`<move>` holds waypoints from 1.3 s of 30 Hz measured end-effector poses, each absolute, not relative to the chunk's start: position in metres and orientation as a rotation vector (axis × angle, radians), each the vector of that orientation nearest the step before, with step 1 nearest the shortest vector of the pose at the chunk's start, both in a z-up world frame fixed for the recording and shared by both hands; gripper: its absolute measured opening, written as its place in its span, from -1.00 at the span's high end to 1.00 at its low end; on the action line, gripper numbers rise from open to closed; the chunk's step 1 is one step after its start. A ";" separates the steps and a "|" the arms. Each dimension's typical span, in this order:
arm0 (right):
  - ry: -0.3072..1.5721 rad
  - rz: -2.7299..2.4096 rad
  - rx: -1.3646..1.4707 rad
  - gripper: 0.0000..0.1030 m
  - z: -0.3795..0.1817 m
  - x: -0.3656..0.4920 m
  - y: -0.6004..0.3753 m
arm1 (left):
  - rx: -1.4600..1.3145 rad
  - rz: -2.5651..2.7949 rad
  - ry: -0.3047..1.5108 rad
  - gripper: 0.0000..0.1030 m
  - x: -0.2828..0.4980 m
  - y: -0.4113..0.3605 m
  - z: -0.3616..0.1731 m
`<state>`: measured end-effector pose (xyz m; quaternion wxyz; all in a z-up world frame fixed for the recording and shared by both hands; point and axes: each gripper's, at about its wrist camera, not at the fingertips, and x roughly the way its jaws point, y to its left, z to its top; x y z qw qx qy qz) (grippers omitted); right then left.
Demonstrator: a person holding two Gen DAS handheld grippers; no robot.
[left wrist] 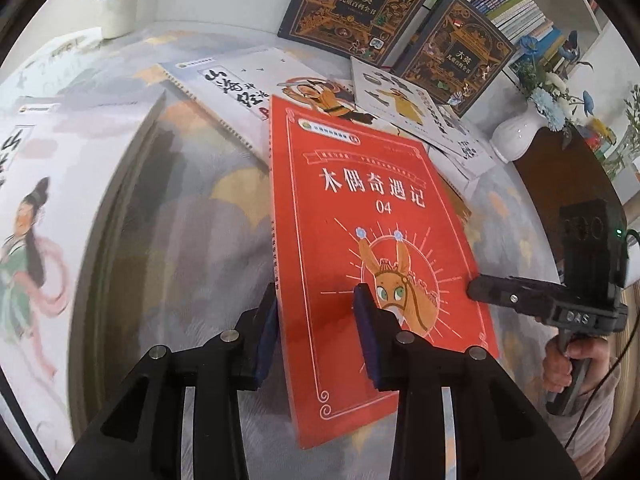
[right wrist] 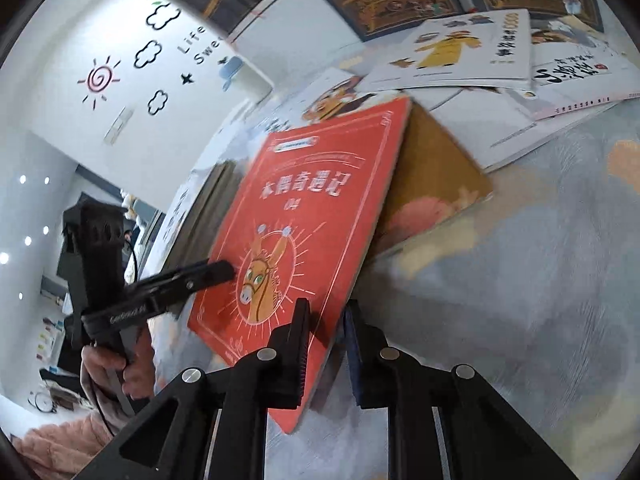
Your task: Organize books
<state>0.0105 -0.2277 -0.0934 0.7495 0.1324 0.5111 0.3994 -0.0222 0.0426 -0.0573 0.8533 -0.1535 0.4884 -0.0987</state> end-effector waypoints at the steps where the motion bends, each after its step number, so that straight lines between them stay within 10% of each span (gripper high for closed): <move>1: 1.111 0.874 0.274 0.68 -0.091 0.005 -0.225 | -0.327 -0.212 1.025 0.37 -0.026 0.044 -0.055; 39: 0.800 1.048 0.025 0.59 0.031 -0.062 -0.071 | -0.362 -0.088 0.792 0.33 -0.075 0.189 0.046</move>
